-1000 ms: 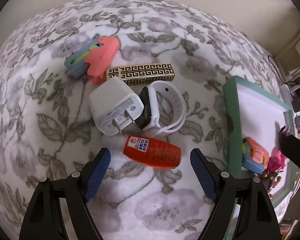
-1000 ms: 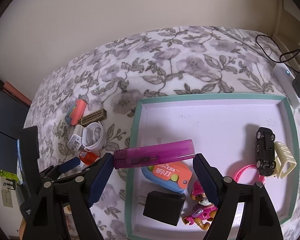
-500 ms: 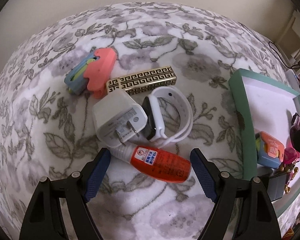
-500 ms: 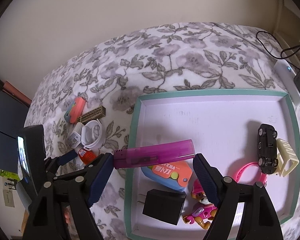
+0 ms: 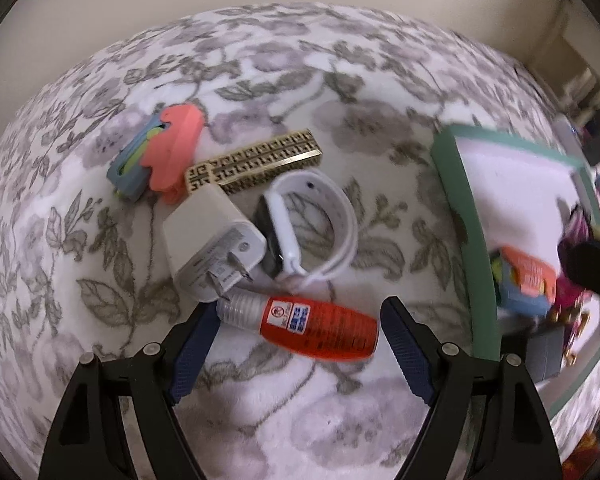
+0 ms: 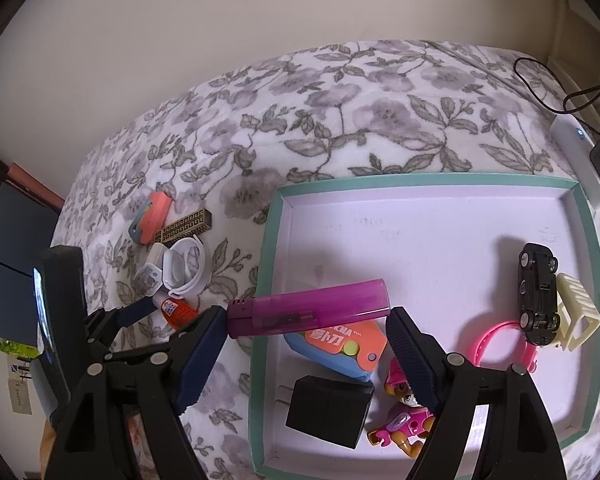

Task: Organize rigid objects
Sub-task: 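Carry the lighter over the tray with the right gripper while the left gripper grasps the red glue bottle, then carry the red bottle into the tray with the left gripper while the right gripper holds the lighter above it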

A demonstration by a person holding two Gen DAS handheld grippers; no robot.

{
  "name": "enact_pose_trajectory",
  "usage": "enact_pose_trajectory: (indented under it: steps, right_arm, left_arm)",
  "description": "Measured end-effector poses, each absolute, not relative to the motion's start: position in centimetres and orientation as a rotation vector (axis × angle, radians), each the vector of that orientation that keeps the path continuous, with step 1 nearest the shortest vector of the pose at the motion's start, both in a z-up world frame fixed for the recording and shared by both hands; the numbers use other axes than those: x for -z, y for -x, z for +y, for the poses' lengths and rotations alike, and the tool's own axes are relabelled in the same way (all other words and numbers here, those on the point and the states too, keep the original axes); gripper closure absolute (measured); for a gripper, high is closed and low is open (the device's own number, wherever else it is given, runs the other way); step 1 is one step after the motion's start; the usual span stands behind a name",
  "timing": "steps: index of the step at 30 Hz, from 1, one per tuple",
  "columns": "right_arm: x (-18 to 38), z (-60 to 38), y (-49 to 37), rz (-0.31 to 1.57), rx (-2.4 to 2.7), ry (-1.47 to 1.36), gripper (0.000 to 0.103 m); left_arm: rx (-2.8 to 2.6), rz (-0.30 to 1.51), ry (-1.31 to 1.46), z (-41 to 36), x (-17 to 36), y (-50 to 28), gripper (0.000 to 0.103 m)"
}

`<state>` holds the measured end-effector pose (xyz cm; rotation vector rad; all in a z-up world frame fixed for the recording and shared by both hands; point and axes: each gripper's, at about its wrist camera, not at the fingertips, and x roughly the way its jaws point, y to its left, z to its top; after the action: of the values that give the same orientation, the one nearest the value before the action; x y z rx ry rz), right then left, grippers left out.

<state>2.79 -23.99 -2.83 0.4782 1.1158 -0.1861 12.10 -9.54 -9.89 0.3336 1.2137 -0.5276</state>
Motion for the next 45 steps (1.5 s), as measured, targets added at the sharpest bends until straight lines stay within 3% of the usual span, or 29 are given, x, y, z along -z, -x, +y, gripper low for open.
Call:
enact_pose_trajectory:
  steps: [5,30,45]
  right_arm:
    - [2.8,-24.0,-2.8,1.116,0.185,-0.481,0.020]
    - [2.9,-24.1,-2.6,1.122,0.188,-0.484,0.020]
    - [0.6,-26.2,-0.9,1.066,0.234,-0.495,0.020]
  left_arm:
    - [0.547,1.206,-0.427,-10.4,10.1,-11.1,0.020]
    - [0.500,1.234,-0.370,-9.2,9.5,-11.7,0.024]
    - [0.530,1.152,-0.184,-7.4,2.5,-10.9,0.024]
